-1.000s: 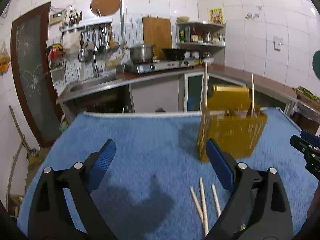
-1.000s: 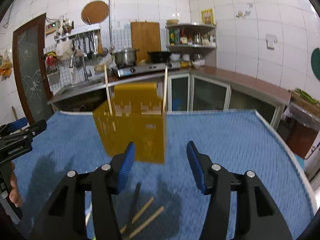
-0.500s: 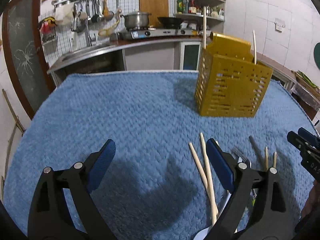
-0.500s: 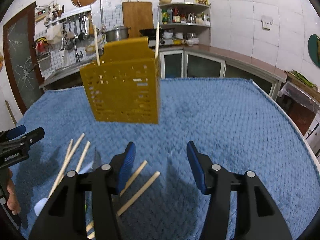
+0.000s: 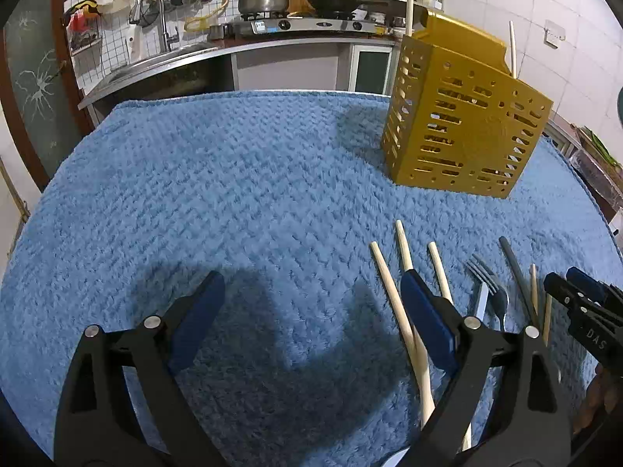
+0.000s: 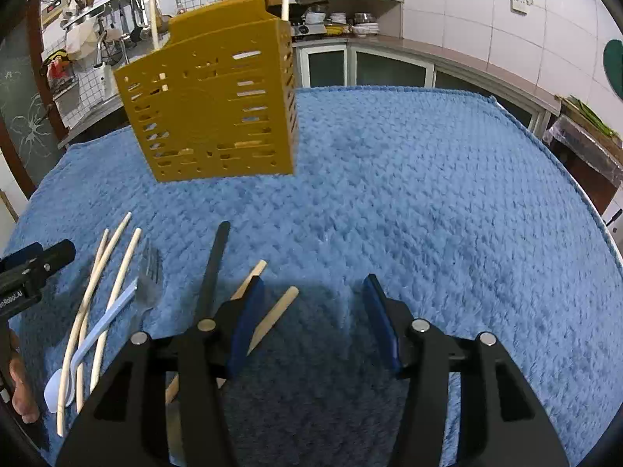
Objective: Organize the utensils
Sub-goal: 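Move the left tool back to a chopstick and close it while the right tool grasps another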
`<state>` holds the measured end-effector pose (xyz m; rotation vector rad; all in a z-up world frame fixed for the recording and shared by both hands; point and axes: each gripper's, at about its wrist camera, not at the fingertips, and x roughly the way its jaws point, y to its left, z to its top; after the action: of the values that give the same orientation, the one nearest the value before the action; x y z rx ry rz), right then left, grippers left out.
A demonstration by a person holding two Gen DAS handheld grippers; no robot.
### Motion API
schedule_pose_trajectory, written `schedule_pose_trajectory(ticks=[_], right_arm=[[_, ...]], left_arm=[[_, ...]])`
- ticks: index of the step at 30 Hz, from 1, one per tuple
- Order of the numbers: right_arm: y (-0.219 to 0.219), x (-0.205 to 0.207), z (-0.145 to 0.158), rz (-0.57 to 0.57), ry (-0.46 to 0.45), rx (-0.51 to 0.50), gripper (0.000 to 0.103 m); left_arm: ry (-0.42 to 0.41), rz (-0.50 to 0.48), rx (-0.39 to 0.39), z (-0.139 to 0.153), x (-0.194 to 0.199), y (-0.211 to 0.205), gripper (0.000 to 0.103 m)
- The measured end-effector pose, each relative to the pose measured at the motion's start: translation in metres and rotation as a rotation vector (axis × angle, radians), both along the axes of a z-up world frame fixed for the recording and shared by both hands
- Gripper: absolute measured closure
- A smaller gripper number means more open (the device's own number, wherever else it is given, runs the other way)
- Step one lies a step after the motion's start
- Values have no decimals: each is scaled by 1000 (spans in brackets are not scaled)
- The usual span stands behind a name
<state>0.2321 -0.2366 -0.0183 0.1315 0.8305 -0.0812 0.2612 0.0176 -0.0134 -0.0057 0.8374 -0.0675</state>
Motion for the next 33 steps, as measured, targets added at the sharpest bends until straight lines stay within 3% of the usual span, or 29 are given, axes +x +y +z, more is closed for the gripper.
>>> schedule_pose_trajectory(ticks=[3, 8, 10, 13, 17, 25, 31, 33], right_arm=[[4, 2, -2, 8, 18, -5, 56], [7, 4, -4, 36, 34, 14, 76], [8, 4, -4, 43, 38, 18, 77], [10, 6, -4, 43, 40, 22, 80], [10, 13, -3, 41, 46, 40, 85], [13, 26, -3, 49, 50, 50, 90], [19, 30, -4, 15, 38, 50, 91], [20, 31, -3, 17, 34, 50, 93]], left_arm=[[23, -4, -9, -2, 6, -4, 16], [67, -38, -16, -7, 18, -15, 42], [85, -51, -17, -10, 20, -18, 53], [85, -55, -14, -13, 21, -22, 56], [100, -74, -35, -13, 26, -25, 71], [110, -95, -13, -17, 30, -38, 82], [93, -79, 10, -19, 29, -42, 83], [88, -80, 9, -19, 29, -44, 91]])
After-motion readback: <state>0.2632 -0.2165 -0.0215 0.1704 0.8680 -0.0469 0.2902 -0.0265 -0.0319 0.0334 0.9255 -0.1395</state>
